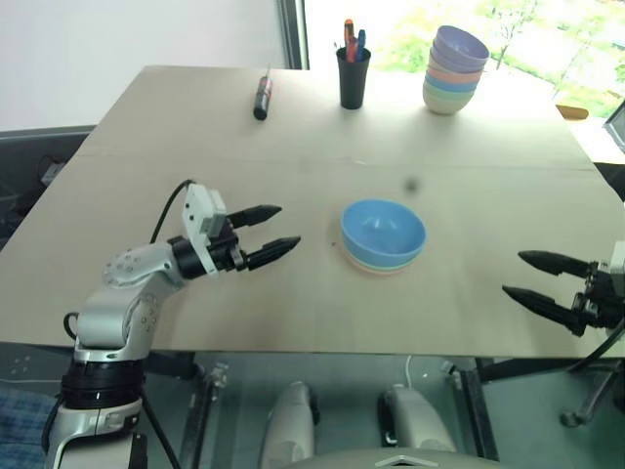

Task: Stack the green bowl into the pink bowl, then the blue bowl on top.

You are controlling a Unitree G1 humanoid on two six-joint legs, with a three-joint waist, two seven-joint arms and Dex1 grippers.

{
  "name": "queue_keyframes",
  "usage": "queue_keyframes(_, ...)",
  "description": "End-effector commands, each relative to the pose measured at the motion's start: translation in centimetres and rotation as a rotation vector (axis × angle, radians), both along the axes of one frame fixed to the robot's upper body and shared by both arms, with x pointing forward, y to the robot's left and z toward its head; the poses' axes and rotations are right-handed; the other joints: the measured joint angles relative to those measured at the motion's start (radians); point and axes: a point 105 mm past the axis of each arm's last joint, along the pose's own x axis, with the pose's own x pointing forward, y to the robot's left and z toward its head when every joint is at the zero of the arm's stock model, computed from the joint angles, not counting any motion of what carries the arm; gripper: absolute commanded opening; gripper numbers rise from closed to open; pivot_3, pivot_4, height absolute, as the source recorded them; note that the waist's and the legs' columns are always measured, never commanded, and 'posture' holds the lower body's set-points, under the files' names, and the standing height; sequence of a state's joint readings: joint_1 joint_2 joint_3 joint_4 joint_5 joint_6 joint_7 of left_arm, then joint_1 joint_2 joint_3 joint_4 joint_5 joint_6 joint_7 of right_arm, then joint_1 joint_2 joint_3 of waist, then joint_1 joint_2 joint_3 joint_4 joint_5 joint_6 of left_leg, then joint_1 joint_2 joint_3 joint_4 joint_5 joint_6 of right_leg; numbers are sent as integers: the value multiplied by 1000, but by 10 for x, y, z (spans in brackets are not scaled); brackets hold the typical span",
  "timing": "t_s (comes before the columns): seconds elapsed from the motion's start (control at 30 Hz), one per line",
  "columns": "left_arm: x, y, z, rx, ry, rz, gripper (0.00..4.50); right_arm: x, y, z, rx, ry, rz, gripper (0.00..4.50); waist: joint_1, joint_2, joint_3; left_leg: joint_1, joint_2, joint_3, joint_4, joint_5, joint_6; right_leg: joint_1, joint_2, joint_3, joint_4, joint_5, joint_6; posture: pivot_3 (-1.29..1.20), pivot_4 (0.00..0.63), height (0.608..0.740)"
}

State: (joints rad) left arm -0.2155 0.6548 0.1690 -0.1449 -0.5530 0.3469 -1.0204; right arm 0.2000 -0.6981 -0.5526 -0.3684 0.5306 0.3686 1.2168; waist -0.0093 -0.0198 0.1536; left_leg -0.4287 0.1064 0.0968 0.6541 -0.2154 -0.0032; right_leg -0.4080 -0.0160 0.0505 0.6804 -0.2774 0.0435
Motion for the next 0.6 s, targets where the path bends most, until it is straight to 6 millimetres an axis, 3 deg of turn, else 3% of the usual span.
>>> queue_keyframes(0.03, -10, 6, 3, 4, -61, 2, 3797, -5, -4, 7, 7, -68, 6, 3315, -3, 0, 0, 0, 0, 0, 0, 0, 0, 0, 0, 0, 0, 0, 0, 0, 150, 740)
queue_keyframes(0.6, -23, 13, -1, -11, -161, -7, 3797, -9, 7, 17, 38, -154, 130, 3315, 0, 0, 0, 1, 0, 0, 0, 0, 0, 1, 0, 0, 0, 0, 0, 0, 150, 740)
